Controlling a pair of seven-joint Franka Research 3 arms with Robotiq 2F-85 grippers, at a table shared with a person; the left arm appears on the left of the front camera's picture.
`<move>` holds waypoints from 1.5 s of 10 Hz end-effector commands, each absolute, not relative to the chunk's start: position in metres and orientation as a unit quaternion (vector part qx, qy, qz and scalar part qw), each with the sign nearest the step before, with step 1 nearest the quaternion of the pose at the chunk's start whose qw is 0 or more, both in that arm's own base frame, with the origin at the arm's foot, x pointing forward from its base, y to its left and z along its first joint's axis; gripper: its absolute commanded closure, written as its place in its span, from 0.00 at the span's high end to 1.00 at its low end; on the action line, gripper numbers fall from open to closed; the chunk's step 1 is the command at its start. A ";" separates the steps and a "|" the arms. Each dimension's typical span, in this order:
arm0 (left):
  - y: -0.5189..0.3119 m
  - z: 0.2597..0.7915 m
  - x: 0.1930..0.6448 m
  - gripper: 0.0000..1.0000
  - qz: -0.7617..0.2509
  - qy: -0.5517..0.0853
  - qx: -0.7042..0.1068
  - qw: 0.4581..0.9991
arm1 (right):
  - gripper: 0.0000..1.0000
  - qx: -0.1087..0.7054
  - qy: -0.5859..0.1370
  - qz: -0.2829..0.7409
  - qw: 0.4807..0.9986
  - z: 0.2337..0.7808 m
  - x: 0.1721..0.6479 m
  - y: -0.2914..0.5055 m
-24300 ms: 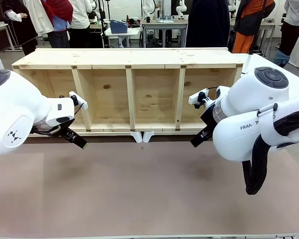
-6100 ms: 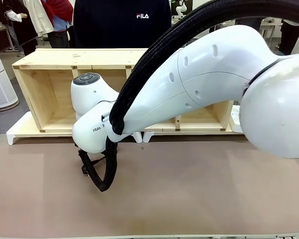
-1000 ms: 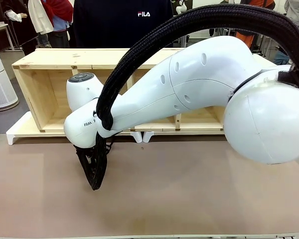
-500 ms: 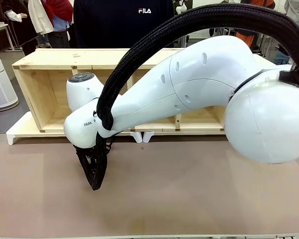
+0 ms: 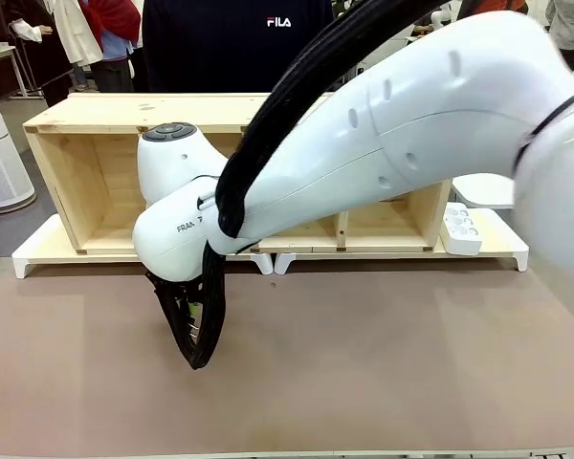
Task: Perform cable management.
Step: Pull the grasped Power Cable to the location of the Power Strip.
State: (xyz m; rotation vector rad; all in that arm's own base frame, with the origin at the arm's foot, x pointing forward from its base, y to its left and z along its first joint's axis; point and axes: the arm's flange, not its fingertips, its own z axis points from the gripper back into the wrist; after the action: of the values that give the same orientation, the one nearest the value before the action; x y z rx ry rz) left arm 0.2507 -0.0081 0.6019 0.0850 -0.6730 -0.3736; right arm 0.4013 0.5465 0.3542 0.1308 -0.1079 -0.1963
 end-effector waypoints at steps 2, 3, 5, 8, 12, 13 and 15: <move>-0.007 0.602 0.251 1.00 -0.181 -0.328 0.041 0.926 | 0.15 0.052 -0.043 -0.094 0.993 0.364 0.375 0.511; -0.007 0.602 0.251 1.00 -0.181 -0.328 0.041 0.926 | 0.15 0.041 -0.044 -0.091 0.994 0.368 0.370 0.504; -0.007 0.602 0.251 1.00 -0.181 -0.328 0.041 0.926 | 0.15 0.009 -0.053 -0.073 0.996 0.375 0.365 0.484; -0.007 0.602 0.251 1.00 -0.181 -0.328 0.041 0.926 | 0.15 -0.027 -0.079 -0.049 0.995 0.387 0.359 0.451; -0.007 0.602 0.251 1.00 -0.181 -0.328 0.041 0.926 | 0.15 -0.067 -0.089 -0.037 0.993 0.401 0.347 0.413; -0.007 0.602 0.251 1.00 -0.181 -0.328 0.041 0.926 | 0.15 -0.074 -0.085 -0.038 0.993 0.404 0.344 0.405; -0.007 0.602 0.251 1.00 -0.181 -0.328 0.041 0.926 | 0.15 -0.102 -0.097 -0.057 0.988 0.412 0.336 0.384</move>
State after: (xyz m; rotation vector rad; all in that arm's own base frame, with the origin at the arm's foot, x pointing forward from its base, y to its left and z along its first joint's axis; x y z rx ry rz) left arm 0.2507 -0.0081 0.6018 0.0849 -0.6729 -0.3736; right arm 0.3452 0.3994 0.4071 -0.1685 -0.1829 -0.1043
